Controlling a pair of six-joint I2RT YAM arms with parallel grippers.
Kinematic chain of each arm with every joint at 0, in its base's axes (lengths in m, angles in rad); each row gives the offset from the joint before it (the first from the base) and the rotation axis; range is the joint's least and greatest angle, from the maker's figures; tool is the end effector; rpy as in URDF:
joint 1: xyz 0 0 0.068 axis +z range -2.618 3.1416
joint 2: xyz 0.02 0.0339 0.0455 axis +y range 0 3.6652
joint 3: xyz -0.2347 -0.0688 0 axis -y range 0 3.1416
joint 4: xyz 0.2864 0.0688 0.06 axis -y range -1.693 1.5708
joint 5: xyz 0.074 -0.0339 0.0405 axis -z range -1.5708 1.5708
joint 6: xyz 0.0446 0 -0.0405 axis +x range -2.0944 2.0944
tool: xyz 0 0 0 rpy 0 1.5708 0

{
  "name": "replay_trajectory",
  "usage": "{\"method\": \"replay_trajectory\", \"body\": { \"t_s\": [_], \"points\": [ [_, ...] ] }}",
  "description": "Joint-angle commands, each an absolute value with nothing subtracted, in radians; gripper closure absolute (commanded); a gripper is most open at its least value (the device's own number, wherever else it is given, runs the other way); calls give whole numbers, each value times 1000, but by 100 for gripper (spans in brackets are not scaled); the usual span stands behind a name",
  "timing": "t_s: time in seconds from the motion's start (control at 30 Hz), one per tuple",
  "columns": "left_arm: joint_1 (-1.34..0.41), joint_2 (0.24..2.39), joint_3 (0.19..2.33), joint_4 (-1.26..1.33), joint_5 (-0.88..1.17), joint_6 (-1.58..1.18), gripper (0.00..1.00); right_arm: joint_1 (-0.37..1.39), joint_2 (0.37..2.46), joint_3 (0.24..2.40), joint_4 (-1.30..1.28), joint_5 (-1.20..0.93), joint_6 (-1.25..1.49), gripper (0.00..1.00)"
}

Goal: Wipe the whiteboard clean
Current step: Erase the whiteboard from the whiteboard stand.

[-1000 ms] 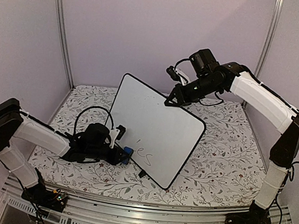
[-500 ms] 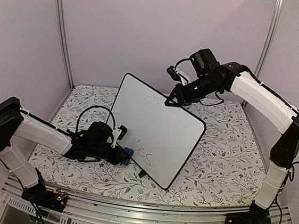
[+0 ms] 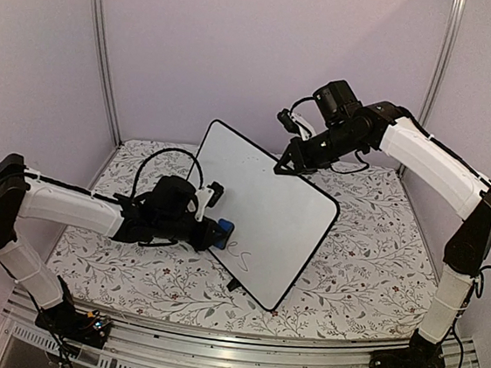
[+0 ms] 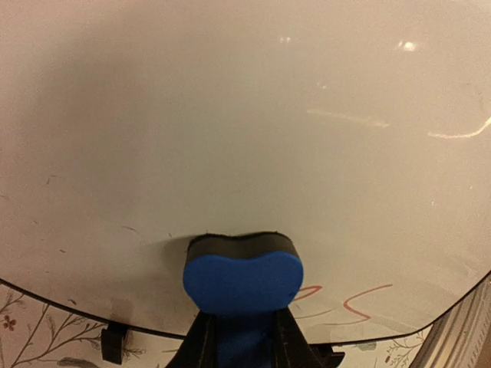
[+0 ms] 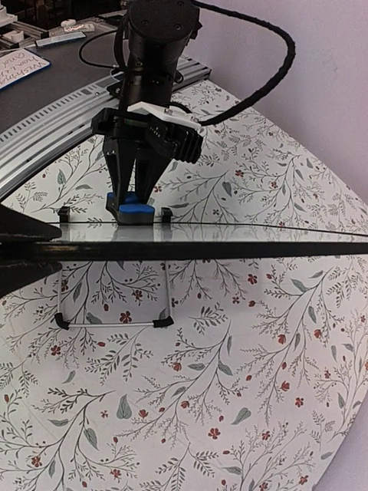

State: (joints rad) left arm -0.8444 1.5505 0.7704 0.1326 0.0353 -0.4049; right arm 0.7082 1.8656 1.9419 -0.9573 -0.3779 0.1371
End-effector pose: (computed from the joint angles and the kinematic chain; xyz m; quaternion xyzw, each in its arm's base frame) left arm 0.2350 -0.2669 0.1178 0.2028 0.8719 -0.2733 0.3520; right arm 0.3255 0.3004 0.3307 -0.3213 0.8690 0.2974 0.2304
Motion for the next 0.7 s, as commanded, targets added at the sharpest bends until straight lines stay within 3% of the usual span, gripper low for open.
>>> {"method": "replay_trajectory", "body": {
  "t_s": [0.0, 0.33, 0.67],
  "points": [
    [-844, 1571, 842, 249, 5, -371, 100, 761, 1908, 1896, -1065, -414, 34, 100],
    [-838, 1592, 864, 198, 3, -387, 100, 761, 1910, 1898, -1064, -418, 35, 100],
    [-871, 1623, 726, 187, -56, -500, 100, 761, 1905, 1898, -1063, -416, 33, 100]
  ]
}}
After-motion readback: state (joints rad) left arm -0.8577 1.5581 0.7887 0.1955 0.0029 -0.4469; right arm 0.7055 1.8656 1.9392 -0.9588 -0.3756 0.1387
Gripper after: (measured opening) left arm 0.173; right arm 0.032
